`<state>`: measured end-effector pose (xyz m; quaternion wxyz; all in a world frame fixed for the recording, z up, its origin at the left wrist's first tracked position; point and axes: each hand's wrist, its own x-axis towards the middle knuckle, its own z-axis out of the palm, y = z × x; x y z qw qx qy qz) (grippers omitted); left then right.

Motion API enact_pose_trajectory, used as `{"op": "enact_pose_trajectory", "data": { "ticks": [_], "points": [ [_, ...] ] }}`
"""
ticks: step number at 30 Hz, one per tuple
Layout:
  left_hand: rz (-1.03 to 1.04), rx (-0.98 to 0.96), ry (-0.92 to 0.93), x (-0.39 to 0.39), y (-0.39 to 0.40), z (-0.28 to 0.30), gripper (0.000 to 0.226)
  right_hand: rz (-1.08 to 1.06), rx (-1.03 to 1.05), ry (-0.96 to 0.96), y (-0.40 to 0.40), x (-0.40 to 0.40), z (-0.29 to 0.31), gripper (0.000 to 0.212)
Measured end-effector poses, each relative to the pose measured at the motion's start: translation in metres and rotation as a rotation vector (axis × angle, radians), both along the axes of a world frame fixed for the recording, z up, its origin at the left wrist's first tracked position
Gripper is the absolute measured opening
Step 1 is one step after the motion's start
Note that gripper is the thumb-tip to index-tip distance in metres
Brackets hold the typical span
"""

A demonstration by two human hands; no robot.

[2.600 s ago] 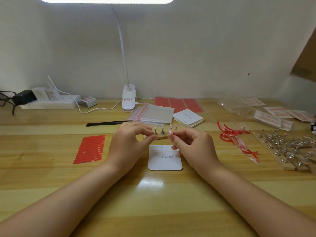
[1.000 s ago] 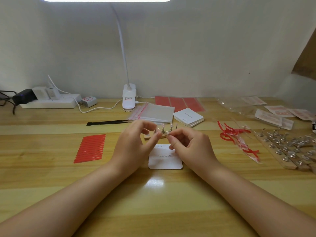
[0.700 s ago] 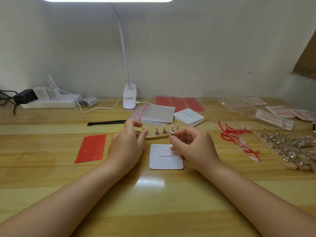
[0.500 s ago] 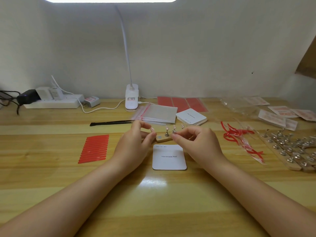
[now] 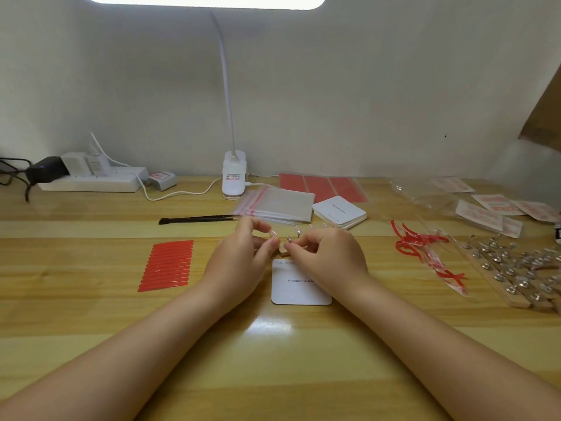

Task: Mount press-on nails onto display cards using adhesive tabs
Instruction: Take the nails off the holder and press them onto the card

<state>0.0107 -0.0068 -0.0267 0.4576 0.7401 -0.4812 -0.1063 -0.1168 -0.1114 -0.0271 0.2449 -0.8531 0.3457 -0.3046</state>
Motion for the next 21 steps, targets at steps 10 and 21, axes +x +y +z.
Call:
{"op": "enact_pose_trajectory", "data": {
  "ticks": [10, 21],
  "points": [
    [0.006, 0.013, -0.038, -0.0014, 0.0000, 0.0001, 0.012, -0.010, -0.060, 0.071, -0.0030, 0.0066, -0.0024, 0.024],
    [-0.004, 0.017, -0.031, -0.0016, 0.0006, 0.0014, 0.011, -0.029, -0.079, 0.062, 0.0026, 0.0034, -0.0024, 0.020]
  ]
}}
